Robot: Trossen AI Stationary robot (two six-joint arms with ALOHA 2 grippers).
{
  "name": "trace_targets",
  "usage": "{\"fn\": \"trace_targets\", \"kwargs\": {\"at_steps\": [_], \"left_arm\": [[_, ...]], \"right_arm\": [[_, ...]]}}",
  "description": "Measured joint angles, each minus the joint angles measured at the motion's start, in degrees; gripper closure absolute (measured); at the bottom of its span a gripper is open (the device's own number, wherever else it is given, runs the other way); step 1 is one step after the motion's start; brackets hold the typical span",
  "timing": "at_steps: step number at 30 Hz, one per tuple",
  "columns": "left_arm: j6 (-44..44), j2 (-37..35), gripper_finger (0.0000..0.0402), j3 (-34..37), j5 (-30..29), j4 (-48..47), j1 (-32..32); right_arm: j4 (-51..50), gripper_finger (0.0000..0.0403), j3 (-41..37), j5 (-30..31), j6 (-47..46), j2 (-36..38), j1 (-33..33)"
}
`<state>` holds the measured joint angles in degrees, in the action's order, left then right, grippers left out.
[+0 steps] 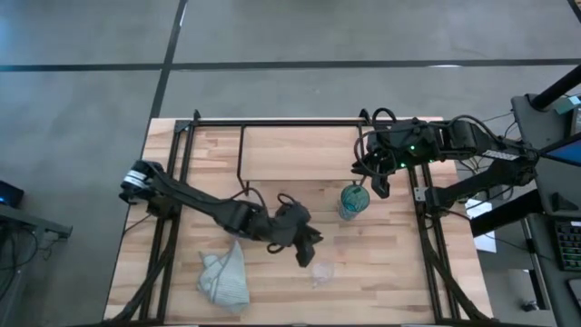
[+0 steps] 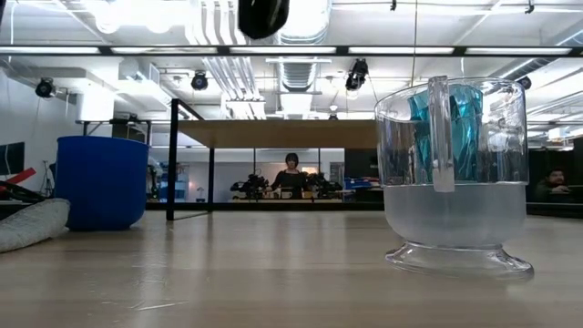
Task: Stack small to large cups/mugs on shelf
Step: Put the transparent mug on the shelf
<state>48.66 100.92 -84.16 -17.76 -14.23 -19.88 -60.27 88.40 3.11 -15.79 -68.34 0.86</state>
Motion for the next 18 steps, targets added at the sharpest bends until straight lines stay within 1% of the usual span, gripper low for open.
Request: {"fn": "trace_targets", "kwargs": {"at_steps": [3, 5, 12, 16, 18], "left_arm": [[2.3, 1.4, 0.0336, -0.1, 1.0, -3.2, -0.2], [4.3, 2.2, 0.0336, -0.3, 1.9, -2.8, -0.6], [10.1, 6.8, 0.0336, -0.4, 8.9, -2.1, -2.2], [11.1, 8.8, 0.0336, -1.6, 10.2, -1.6, -3.2], [11.1, 9.4, 0.0336, -2.1, 10.2, -2.0, -3.5]], "right_arm": [[0.1, 0.0335, 0.1, 0.0, 0.3, 0.1, 0.0], [0.1, 0.0335, 0.1, 0.0, 1.0, 0.2, 0.0], [0.1, 0.0335, 0.0, 0.1, 1.3, 0.1, 0.0], [0.1, 0.0335, 0.0, 0.2, 1.5, 0.0, 0.0], [0.1, 0.0335, 0.0, 1.4, 1.5, 0.0, 0.0]]}}
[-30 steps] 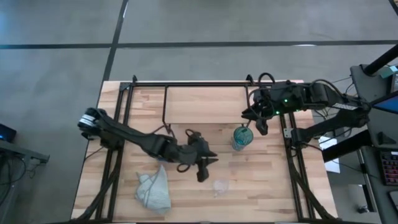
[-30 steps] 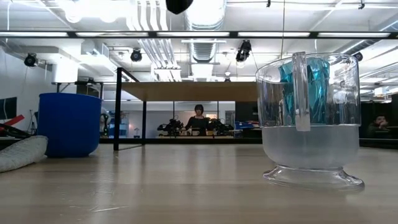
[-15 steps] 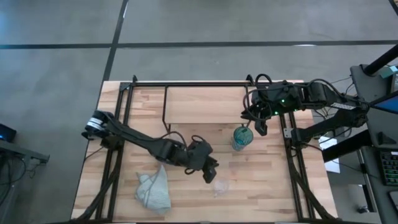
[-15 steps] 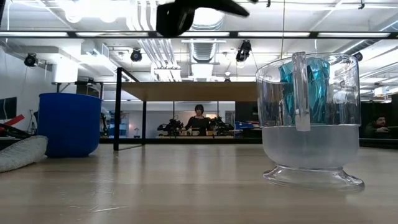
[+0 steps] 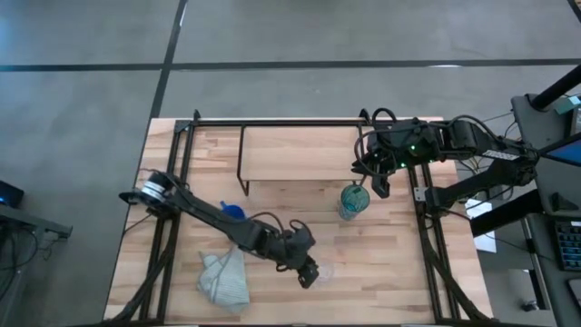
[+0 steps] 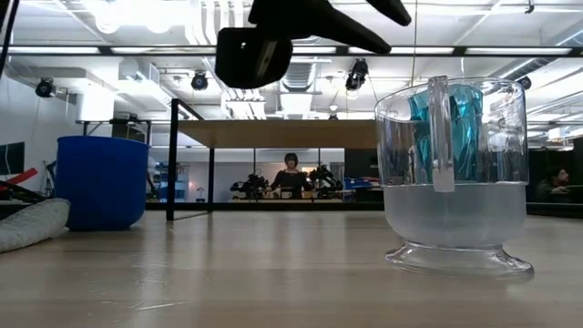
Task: Stack small to large cups/mugs on shelf
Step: Put the transparent mug on the shelf
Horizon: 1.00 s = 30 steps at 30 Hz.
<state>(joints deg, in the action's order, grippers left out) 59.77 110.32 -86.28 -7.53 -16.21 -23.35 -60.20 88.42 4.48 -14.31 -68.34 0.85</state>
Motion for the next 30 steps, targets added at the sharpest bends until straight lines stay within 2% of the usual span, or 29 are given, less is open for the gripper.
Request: {"fn": "trace_targets", "kwargs": {"at_steps": [10, 21, 30], "left_arm": [[3.0, 1.0, 0.0336, -0.9, -0.1, -8.6, 0.0], [2.9, 1.0, 0.0336, -0.9, 0.3, -7.9, -0.1], [1.4, 3.7, 0.0336, -0.9, 2.0, -2.1, -0.2]], "right_arm": [[0.3, 0.0335, 0.0, 1.6, -0.5, 0.0, 0.0], [0.9, 0.0335, 0.0, 1.6, -0.7, 0.0, 0.0], [1.0, 0.0335, 0.0, 1.6, -1.6, 0.0, 0.0]]}}
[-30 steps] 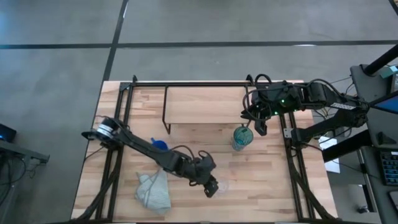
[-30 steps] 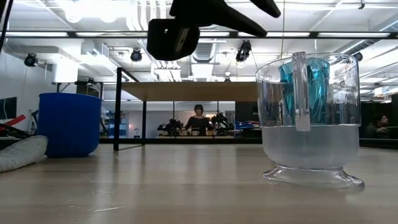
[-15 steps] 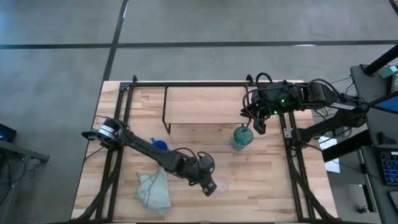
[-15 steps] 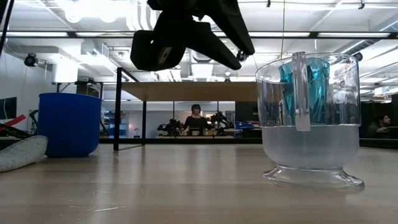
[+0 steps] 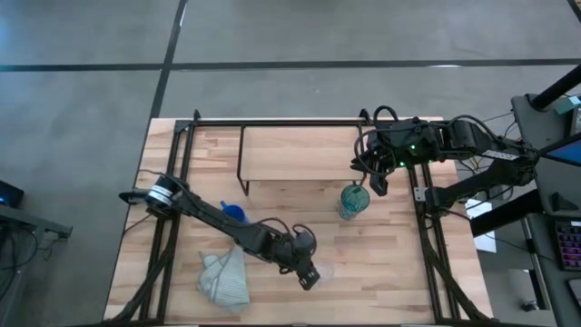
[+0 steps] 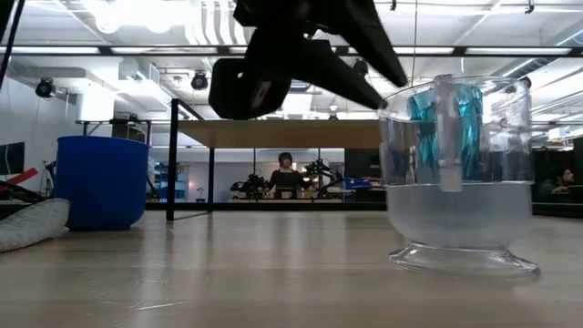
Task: Stack small to large cups/mugs on shelf
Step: Put the transparent mug on the shelf
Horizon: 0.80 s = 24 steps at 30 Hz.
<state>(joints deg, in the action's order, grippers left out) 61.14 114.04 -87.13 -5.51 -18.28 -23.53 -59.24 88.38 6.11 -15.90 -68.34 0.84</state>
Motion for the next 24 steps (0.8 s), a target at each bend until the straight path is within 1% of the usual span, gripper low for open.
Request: {"fn": "trace_targets", "kwargs": {"at_steps": [24], "left_arm": [[-0.4, -0.2, 0.0336, 1.4, -0.9, -0.3, 0.1]], "right_arm": [[0.0, 0.0335, 0.0, 0.0, -1.0, 0.0, 0.0]]}}
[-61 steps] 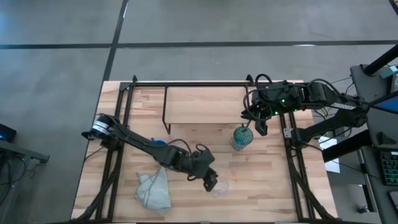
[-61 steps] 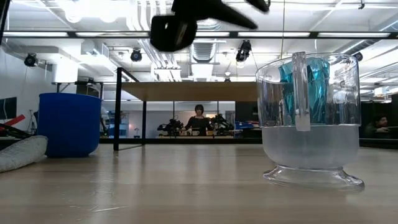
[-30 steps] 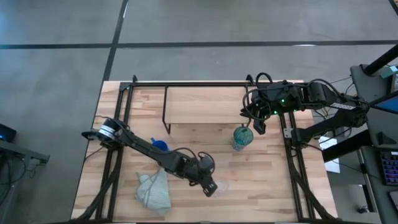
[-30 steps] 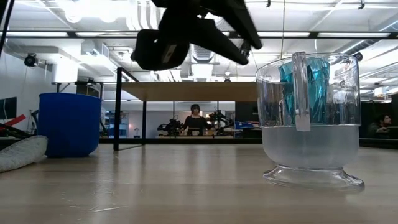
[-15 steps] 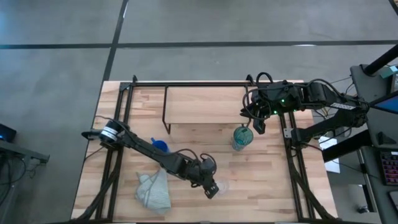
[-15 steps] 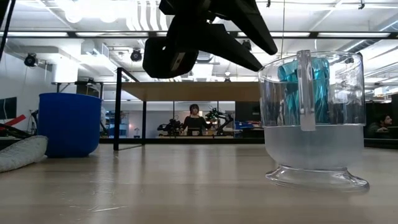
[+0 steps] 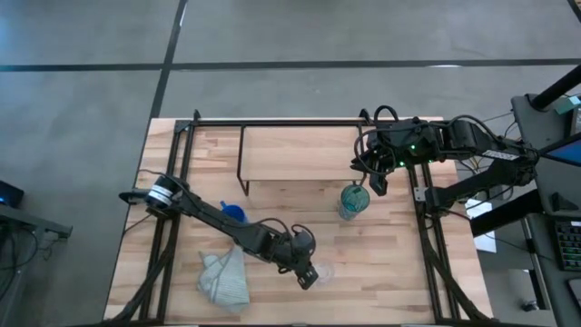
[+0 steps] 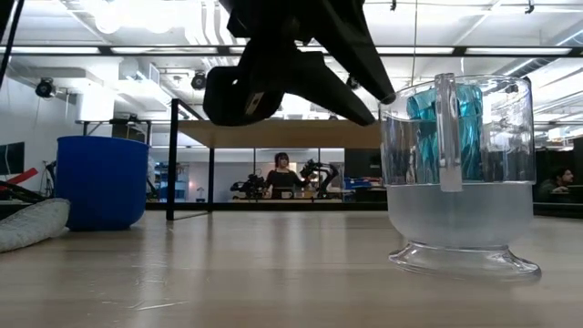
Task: Stack small to large cups/mugs on shelf
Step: Put the transparent mug on the shelf
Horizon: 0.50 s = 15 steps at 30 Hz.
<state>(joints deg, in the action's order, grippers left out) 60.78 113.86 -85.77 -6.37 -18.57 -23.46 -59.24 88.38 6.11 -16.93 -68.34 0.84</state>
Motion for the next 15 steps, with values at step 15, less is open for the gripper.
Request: {"fn": "trace_targets", "kwargs": {"at_steps": [15], "left_arm": [[0.1, 0.1, 0.0336, 1.6, 0.0, 0.0, 1.0]], "right_arm": [[0.1, 0.0335, 0.0, 0.0, 0.5, 0.0, 0.0]]}}
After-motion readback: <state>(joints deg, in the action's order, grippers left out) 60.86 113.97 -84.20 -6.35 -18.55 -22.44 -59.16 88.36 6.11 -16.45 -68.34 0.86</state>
